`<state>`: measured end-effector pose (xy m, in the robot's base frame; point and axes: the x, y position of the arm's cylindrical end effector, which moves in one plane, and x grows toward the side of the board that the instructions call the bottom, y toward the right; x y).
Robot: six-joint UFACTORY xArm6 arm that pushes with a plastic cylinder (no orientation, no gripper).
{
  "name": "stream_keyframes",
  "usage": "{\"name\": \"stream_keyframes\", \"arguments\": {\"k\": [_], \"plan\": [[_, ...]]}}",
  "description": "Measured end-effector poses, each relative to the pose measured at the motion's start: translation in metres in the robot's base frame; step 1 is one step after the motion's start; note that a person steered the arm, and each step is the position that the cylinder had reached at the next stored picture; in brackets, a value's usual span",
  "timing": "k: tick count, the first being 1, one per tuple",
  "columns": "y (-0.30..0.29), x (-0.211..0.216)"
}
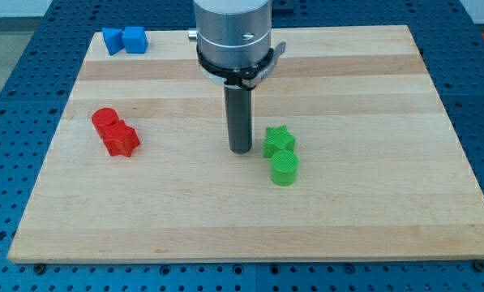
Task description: Push the green star to the top right of the green circle
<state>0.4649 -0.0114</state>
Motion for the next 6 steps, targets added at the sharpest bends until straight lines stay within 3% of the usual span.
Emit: {"name": "stream_keyframes", "arguments": {"k": [2,3,6], "plan": [[0.089,0.004],[0.132,0.026],[0.113,0.002]]}}
